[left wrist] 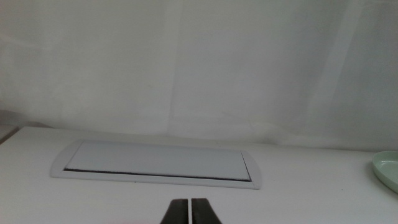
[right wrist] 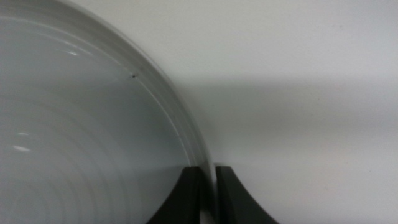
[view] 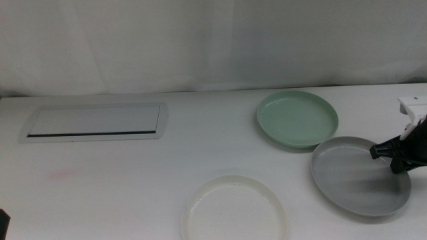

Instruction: Stack the three bowls on top of each other.

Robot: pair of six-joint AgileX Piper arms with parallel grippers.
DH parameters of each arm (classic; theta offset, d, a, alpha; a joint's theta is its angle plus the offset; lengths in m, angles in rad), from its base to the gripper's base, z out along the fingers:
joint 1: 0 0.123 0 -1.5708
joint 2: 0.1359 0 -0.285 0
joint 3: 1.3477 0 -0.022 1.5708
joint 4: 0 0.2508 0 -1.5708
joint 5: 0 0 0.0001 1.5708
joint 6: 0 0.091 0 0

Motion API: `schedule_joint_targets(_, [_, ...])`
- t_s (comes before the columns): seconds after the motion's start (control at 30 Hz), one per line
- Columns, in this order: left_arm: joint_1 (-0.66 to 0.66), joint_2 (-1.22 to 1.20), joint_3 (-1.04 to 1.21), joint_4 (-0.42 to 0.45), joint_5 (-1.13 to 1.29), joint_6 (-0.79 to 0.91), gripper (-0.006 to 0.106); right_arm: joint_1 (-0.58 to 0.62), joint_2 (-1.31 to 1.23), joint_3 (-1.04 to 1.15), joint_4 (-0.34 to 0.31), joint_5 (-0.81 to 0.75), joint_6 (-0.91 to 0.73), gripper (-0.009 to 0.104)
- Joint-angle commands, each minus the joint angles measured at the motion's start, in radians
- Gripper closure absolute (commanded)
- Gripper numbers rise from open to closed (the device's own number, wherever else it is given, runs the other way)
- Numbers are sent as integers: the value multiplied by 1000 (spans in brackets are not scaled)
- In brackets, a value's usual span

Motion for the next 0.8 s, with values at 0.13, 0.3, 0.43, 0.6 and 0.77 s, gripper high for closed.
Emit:
schedule_joint_targets(0.13, [1, -5, 39, 0, -11, -5, 103, 1, 16, 4, 16, -46, 2, 98])
schedule_joint_targets(0.3, [1, -5, 39, 0, -11, -5, 103, 1, 4, 4, 18, -40, 2, 98])
schedule_joint_targets(0.43, [1, -5, 39, 0, -11, -5, 103, -18, -53, 4, 20, -27, 2, 98])
schedule_joint_targets(0.6, [1, -5, 39, 0, -11, -5, 103, -53, -162, 4, 59, 18, -66, 98])
schedule_joint_targets(0.77, [1, -5, 39, 0, -11, -5, 103, -93, -296, 4, 155, 40, -110, 98])
